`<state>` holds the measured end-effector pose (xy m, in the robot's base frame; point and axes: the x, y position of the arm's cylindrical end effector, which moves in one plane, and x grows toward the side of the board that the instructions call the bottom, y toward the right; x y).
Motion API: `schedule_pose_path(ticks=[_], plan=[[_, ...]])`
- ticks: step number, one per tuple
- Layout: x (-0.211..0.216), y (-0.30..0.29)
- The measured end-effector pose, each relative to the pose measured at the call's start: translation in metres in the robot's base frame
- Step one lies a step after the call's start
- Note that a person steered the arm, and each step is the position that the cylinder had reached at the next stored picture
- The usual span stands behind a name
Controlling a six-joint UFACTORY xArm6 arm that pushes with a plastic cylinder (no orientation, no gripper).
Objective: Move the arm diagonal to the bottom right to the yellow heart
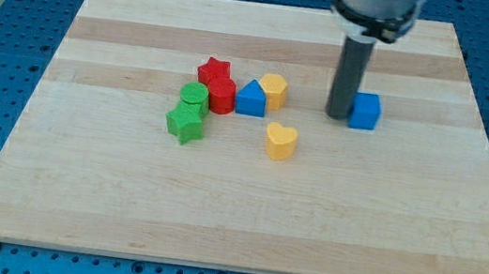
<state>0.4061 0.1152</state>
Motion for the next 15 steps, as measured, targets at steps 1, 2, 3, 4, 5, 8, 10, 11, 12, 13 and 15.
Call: schedule_pose_path(ticks=[1,2,3,4,5,8,10,11,12,13,15], plan=[[0.000,0.033],[0.000,0.039],[0.000,0.032],[0.000,0.015],[0.000,-0.013],[0.000,-0.043],[0.000,-0.076],[0.000,-0.078],[0.000,-0.075],[0.005,-0.052],[0.059,-0.010]])
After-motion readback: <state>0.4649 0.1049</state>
